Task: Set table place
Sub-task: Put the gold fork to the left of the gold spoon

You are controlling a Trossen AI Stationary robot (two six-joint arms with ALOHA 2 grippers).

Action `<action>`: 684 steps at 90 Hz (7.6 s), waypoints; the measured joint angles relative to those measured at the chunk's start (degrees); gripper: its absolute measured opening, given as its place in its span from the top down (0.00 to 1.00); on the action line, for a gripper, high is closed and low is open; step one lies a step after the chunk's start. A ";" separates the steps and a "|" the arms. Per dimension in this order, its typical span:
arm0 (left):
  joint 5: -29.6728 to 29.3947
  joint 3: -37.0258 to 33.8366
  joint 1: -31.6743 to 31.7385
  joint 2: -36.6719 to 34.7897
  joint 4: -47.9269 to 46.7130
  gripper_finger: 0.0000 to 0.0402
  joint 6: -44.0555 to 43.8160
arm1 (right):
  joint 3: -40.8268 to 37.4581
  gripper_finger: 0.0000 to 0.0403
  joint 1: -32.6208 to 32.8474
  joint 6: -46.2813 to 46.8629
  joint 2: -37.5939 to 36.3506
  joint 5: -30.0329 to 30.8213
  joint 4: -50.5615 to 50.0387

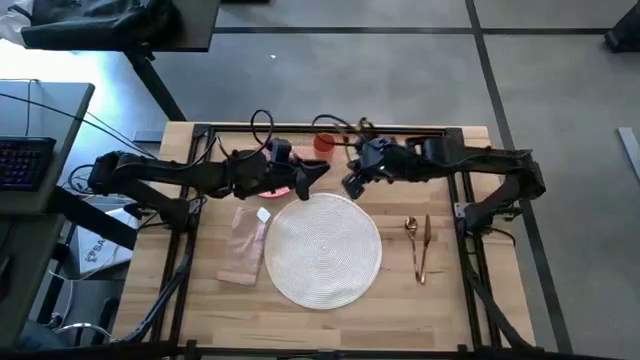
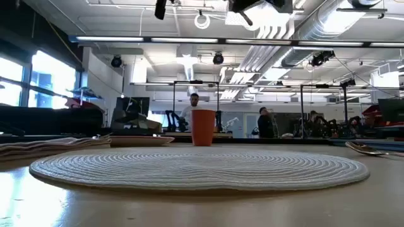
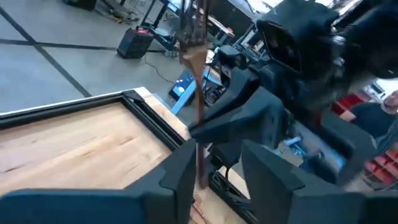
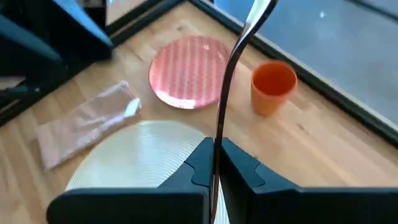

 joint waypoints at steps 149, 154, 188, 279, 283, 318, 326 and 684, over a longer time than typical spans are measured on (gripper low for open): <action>3.43 -0.09 0.24 -0.42 -7.75 0.67 1.14 | -76.84 1.00 22.51 70.69 -20.09 -18.41 49.13; 3.45 -0.09 0.24 -0.42 -7.80 0.67 1.14 | -76.84 1.00 22.51 70.59 -18.61 -19.25 49.98; 3.48 -0.09 0.26 -0.40 -7.80 0.67 0.72 | -76.73 1.00 22.56 70.55 -15.84 -20.58 50.62; 3.50 -0.09 0.24 -0.40 -7.97 0.67 0.53 | -68.34 0.65 22.40 65.61 -16.30 -22.16 32.89; 3.50 -0.09 0.26 -0.40 -7.97 0.67 0.53 | -68.34 0.65 22.23 65.59 -16.30 -21.56 32.59; 3.50 -0.09 0.26 -0.40 -7.93 0.67 -0.11 | -68.49 0.82 19.76 63.95 -14.28 -19.61 30.26; 3.50 -0.09 0.24 -0.38 -7.93 0.67 -0.35 | -68.49 0.92 19.76 64.03 -14.29 -19.65 30.29; 8.55 -0.09 0.02 -0.53 -23.52 0.67 -10.49 | -65.39 0.82 4.44 21.99 -12.73 -20.93 34.75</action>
